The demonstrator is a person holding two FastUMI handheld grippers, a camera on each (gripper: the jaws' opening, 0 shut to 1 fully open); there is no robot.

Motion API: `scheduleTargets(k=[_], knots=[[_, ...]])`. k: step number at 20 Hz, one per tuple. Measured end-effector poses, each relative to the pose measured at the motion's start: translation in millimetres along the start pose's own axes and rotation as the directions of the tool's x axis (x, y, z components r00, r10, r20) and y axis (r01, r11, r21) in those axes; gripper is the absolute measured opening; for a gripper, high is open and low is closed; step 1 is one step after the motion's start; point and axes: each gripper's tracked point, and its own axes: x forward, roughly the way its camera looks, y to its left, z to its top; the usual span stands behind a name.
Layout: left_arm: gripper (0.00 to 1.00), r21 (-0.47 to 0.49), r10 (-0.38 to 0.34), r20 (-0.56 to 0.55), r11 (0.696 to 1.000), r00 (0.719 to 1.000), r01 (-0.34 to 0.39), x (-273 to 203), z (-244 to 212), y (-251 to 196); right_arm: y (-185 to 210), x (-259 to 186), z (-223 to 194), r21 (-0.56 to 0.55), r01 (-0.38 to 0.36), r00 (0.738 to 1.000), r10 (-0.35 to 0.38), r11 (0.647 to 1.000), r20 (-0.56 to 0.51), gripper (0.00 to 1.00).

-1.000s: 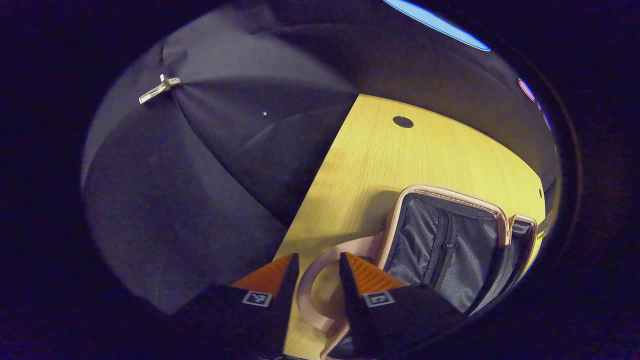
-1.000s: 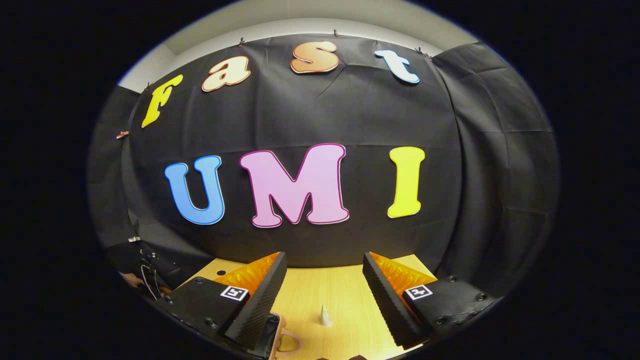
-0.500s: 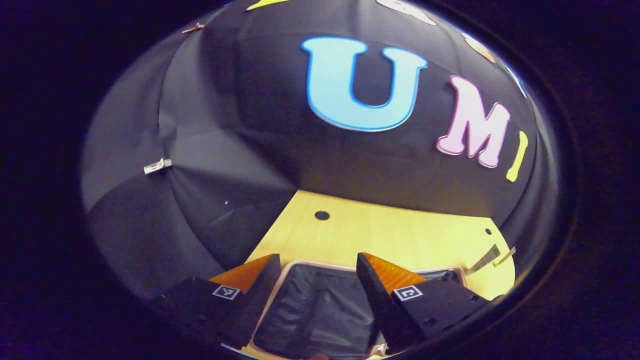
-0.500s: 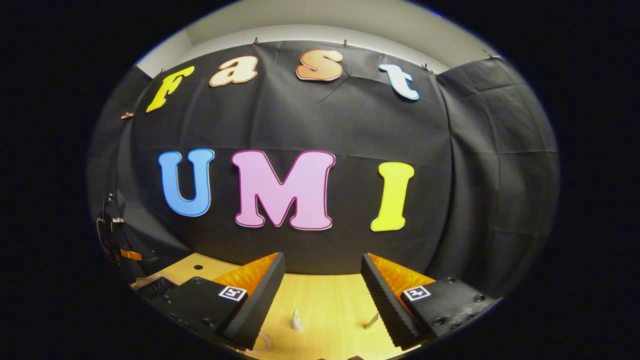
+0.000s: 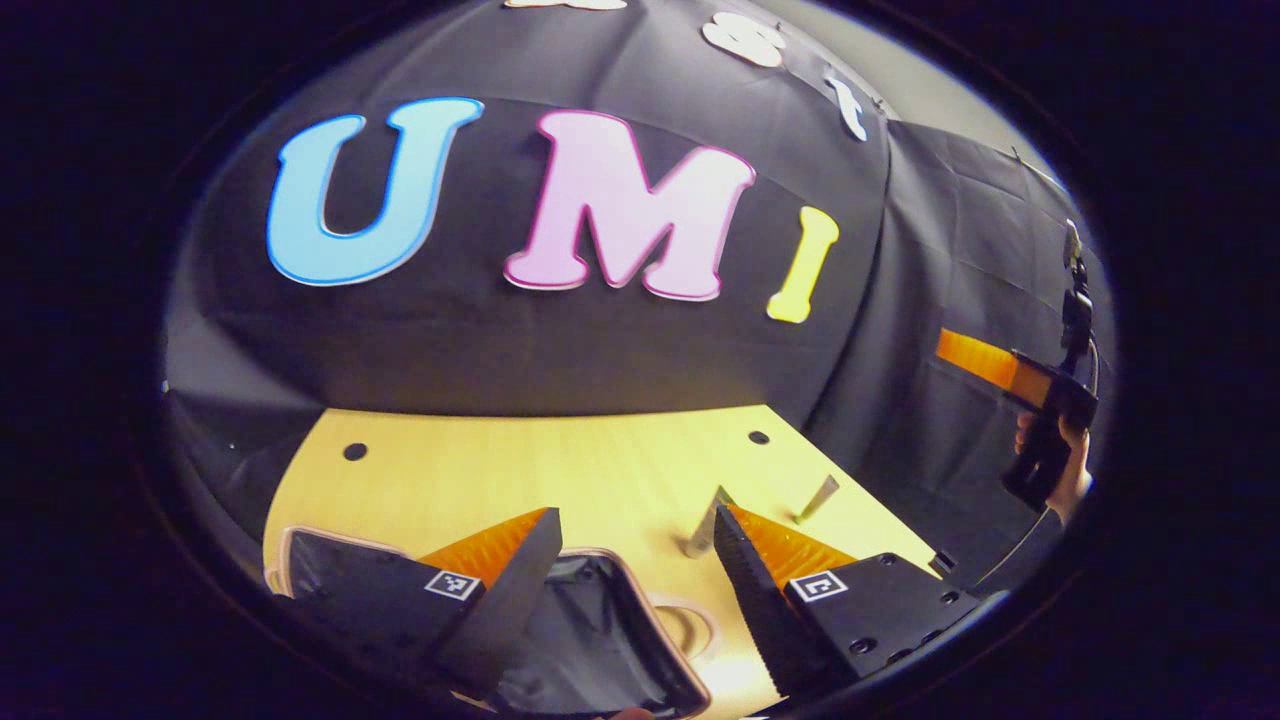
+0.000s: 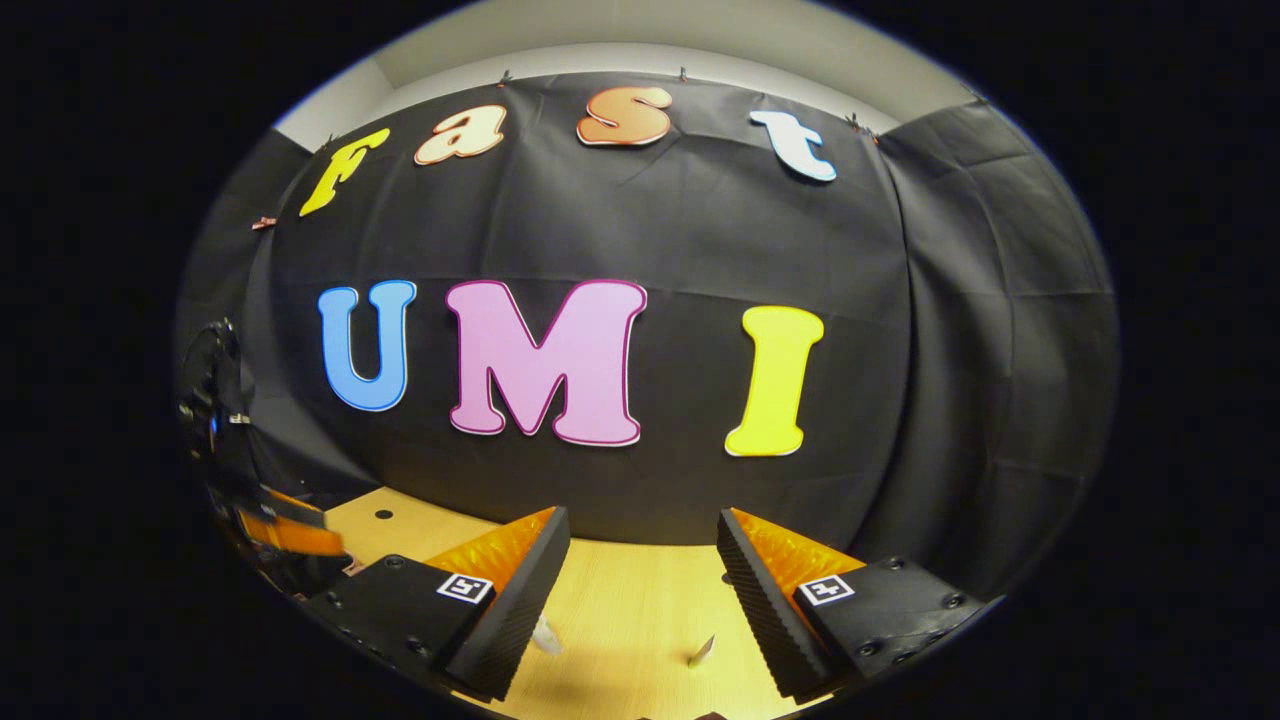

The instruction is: First open the suitcase, pack the skin care products into it, and then close the suitcase.

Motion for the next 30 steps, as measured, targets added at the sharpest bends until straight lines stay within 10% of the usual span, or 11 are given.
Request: scheduleTargets(k=[6, 15, 18, 19, 30], knots=[[0.97, -0.023, -0.051, -0.217, 0.999, 0.975, 0.047, 127.0, -101.3, -67.6, -37.7, 4.3, -38.1, 0.049, -0.033, 0.997, 0.036, 0.998, -0.068, 0.94], [1.0, -0.085, 0.063, -0.364, 0.991, 0.929, -0.1, 268.1, -168.3, -48.2, -99.2, 5.1, -129.4, 0.088, 0.0, 0.968, 0.022, 0.996, -0.251, 0.97], [0.47, -0.081, 0.049, -0.363, 0.993, 0.931, -0.084, 276.6, -166.4, -50.5, -100.4, 8.4, -161.8, 0.104, -0.006, 0.951, 0.038, 0.995, -0.305, 0.97], [0.43, -0.072, 0.061, -0.372, 0.993, 0.926, -0.094, 271.5, -169.4, -48.4, -97.8, 11.6, -174.3, 0.108, -0.014, 0.945, 0.049, 0.994, -0.324, 0.97], [0.44, -0.067, 0.043, -0.308, 0.995, 0.95, -0.067, 157.8, -105.4, -58.1, -85.5, 74.4, -342.3, 0.138, -0.016, 0.812, 0.094, 0.99, -0.577, 0.98]])
